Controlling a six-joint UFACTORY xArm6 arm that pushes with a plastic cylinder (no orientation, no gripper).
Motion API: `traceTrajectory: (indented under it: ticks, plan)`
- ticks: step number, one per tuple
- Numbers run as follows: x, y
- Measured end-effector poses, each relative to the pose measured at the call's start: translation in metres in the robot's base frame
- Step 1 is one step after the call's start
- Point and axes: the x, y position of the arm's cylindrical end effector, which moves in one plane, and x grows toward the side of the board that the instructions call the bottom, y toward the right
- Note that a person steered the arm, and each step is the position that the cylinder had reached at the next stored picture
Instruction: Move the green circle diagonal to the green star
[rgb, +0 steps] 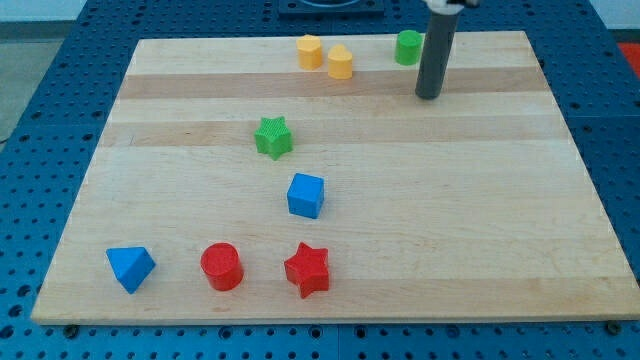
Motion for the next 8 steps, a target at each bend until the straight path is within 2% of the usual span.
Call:
traceTrajectory:
  ticks: [1,2,3,4,5,7,8]
  plan:
    - [-0.035,-0.015]
    - [-0.035,0.077]
    - [-0.085,0.114]
    - [-0.105,0.085]
    - [-0.095,0.017]
    - [-0.005,-0.147]
    - [0.037,-0.094]
